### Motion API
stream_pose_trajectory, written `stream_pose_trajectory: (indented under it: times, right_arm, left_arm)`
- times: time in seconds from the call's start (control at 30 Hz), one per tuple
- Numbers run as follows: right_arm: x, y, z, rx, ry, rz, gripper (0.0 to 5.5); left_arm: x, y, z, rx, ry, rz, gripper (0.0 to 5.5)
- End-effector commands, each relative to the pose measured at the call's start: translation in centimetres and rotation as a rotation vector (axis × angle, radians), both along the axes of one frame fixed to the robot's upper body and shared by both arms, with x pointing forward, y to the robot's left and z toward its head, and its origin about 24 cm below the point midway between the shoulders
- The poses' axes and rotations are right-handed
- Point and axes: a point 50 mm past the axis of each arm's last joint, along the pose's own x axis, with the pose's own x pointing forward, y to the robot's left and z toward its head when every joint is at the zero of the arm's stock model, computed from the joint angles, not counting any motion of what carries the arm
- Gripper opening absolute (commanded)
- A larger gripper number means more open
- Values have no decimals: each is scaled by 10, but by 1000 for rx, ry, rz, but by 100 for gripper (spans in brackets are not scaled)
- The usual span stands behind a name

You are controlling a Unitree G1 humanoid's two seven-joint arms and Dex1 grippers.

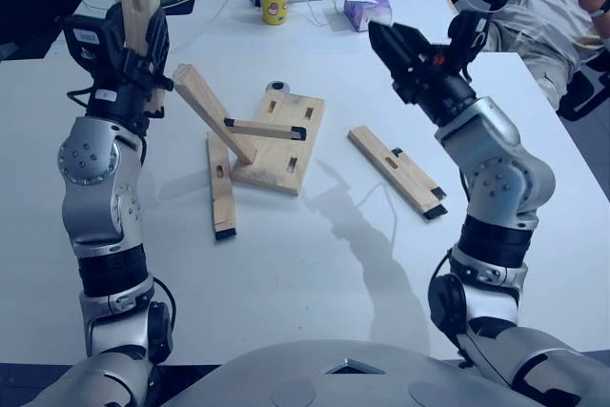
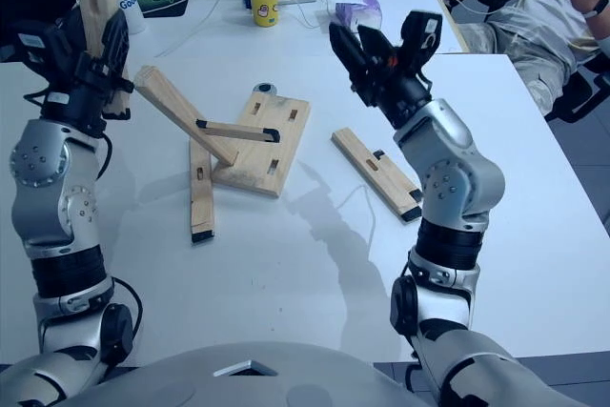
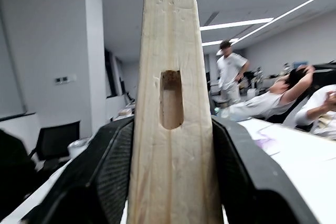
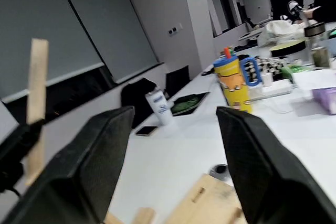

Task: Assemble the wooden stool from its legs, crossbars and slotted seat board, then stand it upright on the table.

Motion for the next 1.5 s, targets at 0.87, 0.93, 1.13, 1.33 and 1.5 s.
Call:
stream_pose_trajectory:
  times: [0.87, 0.93, 1.13, 1.33, 1.5]
  right_arm:
    - [-22, 41, 77, 227, -24, 394, 292]
    - [-21, 40, 76, 236, -19, 382, 265]
    - [-17, 36, 70, 234, 20, 360, 177]
    - [-13, 37, 64, 185, 51, 347, 122]
    - [-11, 39, 55, 146, 77, 339, 119]
  left_arm:
    - [-30, -79, 12, 431, -13, -436, 206]
    - [-27, -77, 8, 466, -11, -401, 206]
    - [-24, -77, 0, 510, -8, -385, 206]
    - [-25, -77, -1, 501, -18, -375, 206]
    - [-27, -80, 0, 472, -30, -388, 206]
